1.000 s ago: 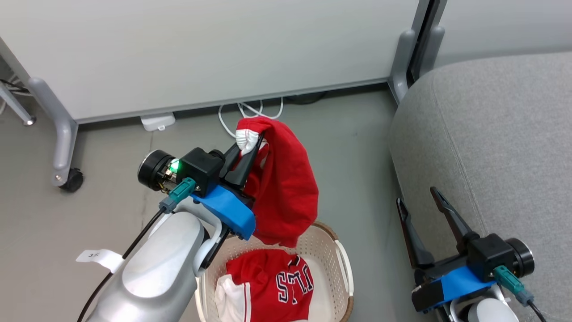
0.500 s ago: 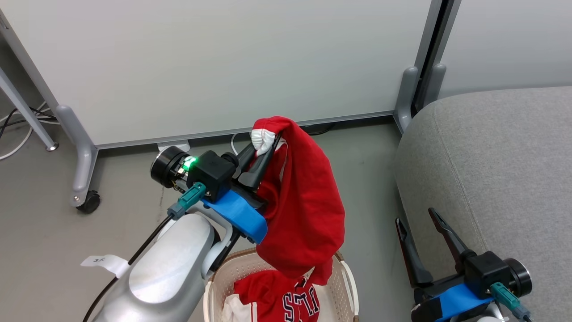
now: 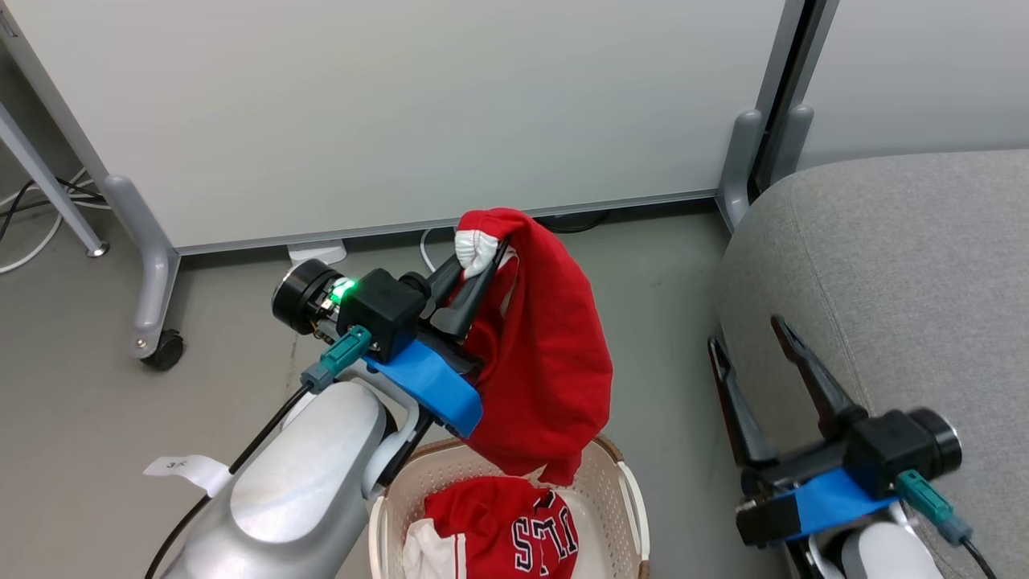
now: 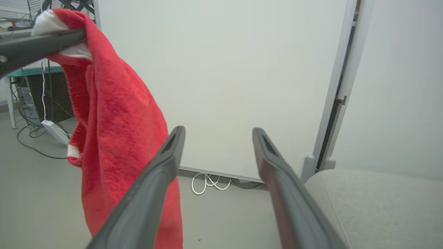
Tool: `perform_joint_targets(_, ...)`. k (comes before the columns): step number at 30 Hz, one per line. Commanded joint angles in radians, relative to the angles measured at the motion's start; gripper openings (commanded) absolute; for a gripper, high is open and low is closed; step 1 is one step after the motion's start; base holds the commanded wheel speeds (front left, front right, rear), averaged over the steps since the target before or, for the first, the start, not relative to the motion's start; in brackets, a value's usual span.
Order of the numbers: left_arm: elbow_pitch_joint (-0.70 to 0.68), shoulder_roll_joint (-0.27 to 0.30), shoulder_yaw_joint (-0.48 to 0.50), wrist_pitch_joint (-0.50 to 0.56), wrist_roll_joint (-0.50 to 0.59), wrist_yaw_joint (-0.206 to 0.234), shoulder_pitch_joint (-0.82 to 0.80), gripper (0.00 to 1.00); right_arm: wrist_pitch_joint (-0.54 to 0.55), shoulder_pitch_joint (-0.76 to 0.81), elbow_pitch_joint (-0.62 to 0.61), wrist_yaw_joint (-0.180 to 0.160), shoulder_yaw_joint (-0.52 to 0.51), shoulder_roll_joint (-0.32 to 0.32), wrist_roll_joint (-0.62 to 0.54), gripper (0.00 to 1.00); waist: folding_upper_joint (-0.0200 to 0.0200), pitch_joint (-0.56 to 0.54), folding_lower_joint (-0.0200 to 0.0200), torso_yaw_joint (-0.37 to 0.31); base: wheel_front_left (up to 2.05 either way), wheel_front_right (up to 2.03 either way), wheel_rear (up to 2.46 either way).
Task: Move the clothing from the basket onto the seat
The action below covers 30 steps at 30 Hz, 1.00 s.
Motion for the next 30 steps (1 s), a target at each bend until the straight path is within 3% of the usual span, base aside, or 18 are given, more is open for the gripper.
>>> perform_joint_targets(1,-0.001,0.001,0.0,-0.005,0.004,0.001,-0.02,0.0,-0.003,-0.035,-0.02,0.0,0.023,-0.014,0.009,1.0,-0.0001,0.006,0.0,0.003,0.0,0.0,0.0)
perform_joint_targets(9,-0.004,-0.012,0.004,-0.005,0.018,0.005,-0.032,0.0,-0.003,-0.146,-0.048,0.0,0.158,-0.048,0.027,1.0,-0.0001,0.017,0.0,0.01,0.0,0.0,0.0)
perform_joint_targets(16,0.001,-0.035,-0.003,-0.005,0.031,0.004,-0.042,0.0,-0.003,-0.258,0.04,0.0,0.273,-0.064,0.01,1.0,-0.0001,0.031,0.0,0.028,0.0,0.0,0.0)
perform_joint_targets(30,0.008,-0.08,-0.028,-0.005,0.043,0.0,-0.064,0.0,-0.002,-0.401,0.315,0.0,0.297,0.001,-0.033,1.0,-0.0001,0.04,0.0,0.064,0.0,0.0,0.0)
